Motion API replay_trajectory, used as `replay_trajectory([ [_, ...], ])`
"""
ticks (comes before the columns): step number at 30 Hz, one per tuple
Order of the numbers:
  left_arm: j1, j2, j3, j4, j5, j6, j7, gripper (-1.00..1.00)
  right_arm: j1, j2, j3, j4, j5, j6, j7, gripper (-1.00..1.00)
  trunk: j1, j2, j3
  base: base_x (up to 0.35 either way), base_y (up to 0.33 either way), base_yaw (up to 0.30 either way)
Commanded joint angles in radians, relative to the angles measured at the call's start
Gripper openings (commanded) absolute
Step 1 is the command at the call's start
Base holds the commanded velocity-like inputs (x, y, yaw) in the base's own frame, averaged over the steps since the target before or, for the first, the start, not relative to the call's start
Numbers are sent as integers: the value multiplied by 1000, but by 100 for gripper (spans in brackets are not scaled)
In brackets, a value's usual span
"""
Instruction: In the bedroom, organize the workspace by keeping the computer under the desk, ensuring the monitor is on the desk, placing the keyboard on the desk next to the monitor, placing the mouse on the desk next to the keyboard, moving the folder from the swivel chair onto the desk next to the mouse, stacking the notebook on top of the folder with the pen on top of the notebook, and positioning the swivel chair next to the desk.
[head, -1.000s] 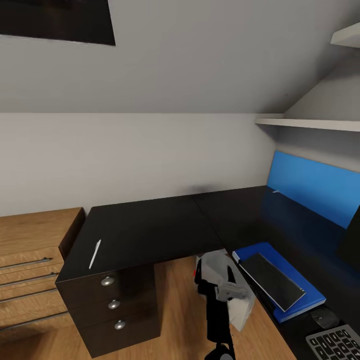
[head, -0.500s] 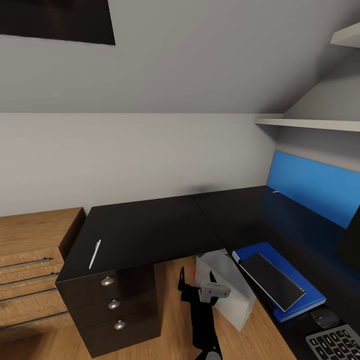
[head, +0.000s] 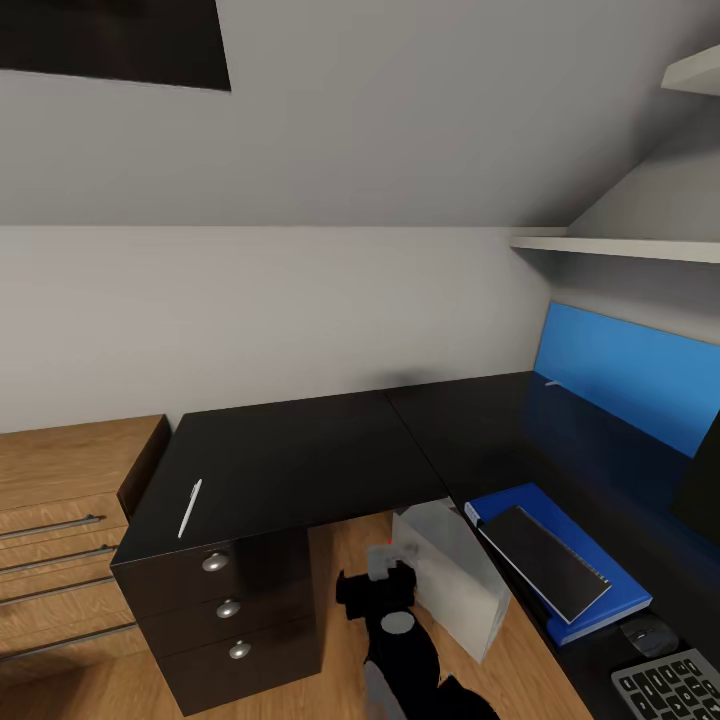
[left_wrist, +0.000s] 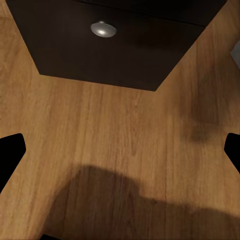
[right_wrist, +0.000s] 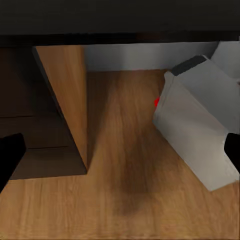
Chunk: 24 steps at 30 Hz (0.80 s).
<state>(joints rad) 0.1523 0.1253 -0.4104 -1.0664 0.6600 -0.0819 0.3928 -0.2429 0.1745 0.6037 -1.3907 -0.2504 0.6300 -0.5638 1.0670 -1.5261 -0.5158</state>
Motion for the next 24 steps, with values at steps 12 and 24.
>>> replay_trajectory([
  [12,0,2,-3,-1,14,-6,7,100,-283,0,-223,210,-481,146,-11,100,0,-1,-1,0,0,1],
  [24,0,3,-1,-1,14,-7,7,100,-265,-4,-79,171,-460,120,-46,100,0,-1,-3,0,0,205],
])
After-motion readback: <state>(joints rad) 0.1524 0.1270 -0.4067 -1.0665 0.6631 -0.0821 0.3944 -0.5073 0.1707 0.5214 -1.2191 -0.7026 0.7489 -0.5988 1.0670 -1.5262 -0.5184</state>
